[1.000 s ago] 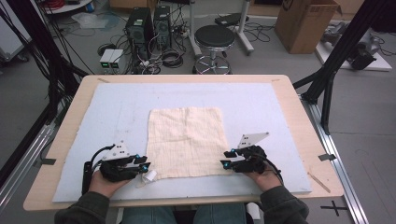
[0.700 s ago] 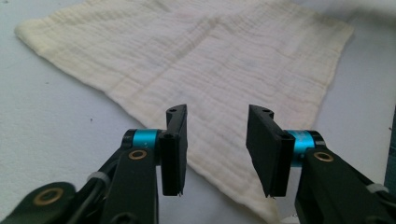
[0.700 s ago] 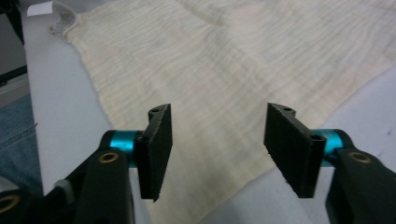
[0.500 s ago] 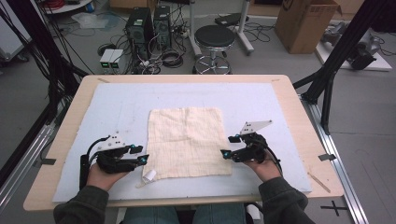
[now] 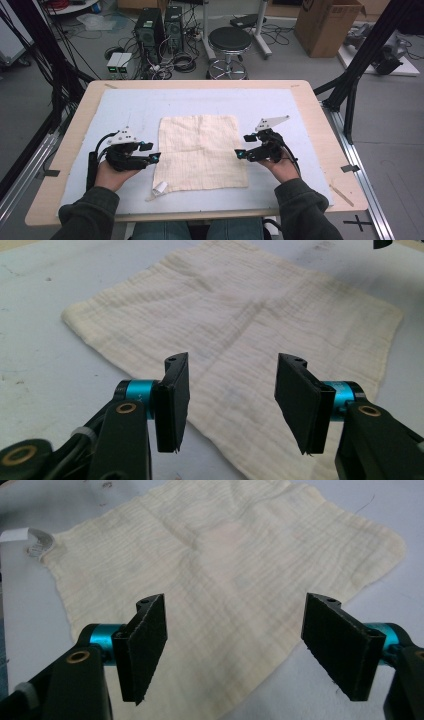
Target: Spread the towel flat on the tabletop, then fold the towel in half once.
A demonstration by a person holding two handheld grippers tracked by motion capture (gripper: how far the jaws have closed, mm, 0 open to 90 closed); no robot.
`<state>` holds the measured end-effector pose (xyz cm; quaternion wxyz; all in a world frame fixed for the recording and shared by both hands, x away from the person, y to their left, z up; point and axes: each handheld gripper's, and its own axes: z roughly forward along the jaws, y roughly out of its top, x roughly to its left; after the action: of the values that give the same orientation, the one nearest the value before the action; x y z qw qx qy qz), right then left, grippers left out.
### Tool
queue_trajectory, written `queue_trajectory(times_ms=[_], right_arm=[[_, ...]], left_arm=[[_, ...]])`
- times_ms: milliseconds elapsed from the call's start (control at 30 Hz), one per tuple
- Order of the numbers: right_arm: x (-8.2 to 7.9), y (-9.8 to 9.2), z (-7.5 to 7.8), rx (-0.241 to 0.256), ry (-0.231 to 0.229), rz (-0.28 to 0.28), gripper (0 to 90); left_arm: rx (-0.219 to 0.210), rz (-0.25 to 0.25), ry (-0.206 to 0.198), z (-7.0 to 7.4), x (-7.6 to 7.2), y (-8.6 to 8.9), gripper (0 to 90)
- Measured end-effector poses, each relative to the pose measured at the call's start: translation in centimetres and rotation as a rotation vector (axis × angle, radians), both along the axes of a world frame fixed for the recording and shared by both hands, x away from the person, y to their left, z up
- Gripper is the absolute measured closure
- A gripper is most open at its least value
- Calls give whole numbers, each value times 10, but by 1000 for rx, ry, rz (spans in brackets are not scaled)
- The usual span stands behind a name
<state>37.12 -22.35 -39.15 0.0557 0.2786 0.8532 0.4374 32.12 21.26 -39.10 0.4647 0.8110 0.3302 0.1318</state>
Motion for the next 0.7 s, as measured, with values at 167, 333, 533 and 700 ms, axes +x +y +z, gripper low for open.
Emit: queue_trajectory(times_ms=[167,333,533,700], right_arm=[[9,4,7,1,-13,2,258],[18,6,12,-10,-15,-1,260],[29,6,14,-17,-17,-2,261],[37,7,15,-22,-15,-12,262]], left_arm=[[-5,7,-3,5,10,-2,476],[-16,19,1,7,18,-1,475],[-23,31,9,11,29,-1,475],[-35,48,10,12,35,0,477]])
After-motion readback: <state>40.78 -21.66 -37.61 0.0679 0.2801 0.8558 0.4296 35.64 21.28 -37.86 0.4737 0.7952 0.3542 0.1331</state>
